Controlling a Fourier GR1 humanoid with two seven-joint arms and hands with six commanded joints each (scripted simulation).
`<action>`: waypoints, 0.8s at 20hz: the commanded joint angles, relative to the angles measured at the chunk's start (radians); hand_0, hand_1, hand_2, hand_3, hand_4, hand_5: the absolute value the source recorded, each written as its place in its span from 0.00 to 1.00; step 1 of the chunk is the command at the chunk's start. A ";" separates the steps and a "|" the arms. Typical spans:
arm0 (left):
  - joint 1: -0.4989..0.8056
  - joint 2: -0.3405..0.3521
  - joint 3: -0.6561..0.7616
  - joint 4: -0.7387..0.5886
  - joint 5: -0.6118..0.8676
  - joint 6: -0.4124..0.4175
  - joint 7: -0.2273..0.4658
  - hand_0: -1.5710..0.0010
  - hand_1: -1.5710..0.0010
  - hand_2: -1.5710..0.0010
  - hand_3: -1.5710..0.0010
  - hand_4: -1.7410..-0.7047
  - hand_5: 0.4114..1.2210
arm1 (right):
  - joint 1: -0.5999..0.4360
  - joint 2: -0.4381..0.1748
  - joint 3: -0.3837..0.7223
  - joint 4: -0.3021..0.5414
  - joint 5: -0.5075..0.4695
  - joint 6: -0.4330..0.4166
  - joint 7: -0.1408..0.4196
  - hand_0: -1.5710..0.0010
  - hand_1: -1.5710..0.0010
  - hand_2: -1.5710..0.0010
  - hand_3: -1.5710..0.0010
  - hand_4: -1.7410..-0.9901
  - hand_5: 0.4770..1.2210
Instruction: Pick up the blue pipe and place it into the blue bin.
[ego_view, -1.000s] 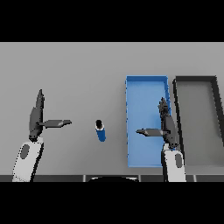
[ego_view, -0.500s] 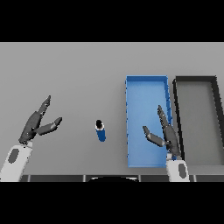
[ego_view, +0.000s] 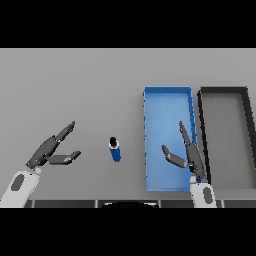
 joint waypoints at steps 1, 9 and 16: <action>0.002 -0.006 -0.022 -0.018 -0.006 -0.010 0.015 1.00 1.00 1.00 1.00 0.61 0.15 | -0.014 -0.002 -0.001 -0.005 0.000 -0.002 0.004 1.00 1.00 1.00 1.00 0.72 0.18; -0.015 -0.119 -0.170 -0.054 -0.134 0.000 0.047 1.00 1.00 1.00 1.00 0.54 0.07 | -0.001 0.003 0.008 -0.042 0.001 0.000 0.030 1.00 1.00 1.00 1.00 0.69 0.19; -0.076 -0.272 -0.231 0.090 -0.183 0.012 0.073 1.00 1.00 1.00 1.00 0.53 0.07 | 0.044 0.012 0.025 -0.065 0.015 -0.002 0.015 1.00 1.00 1.00 1.00 0.69 0.19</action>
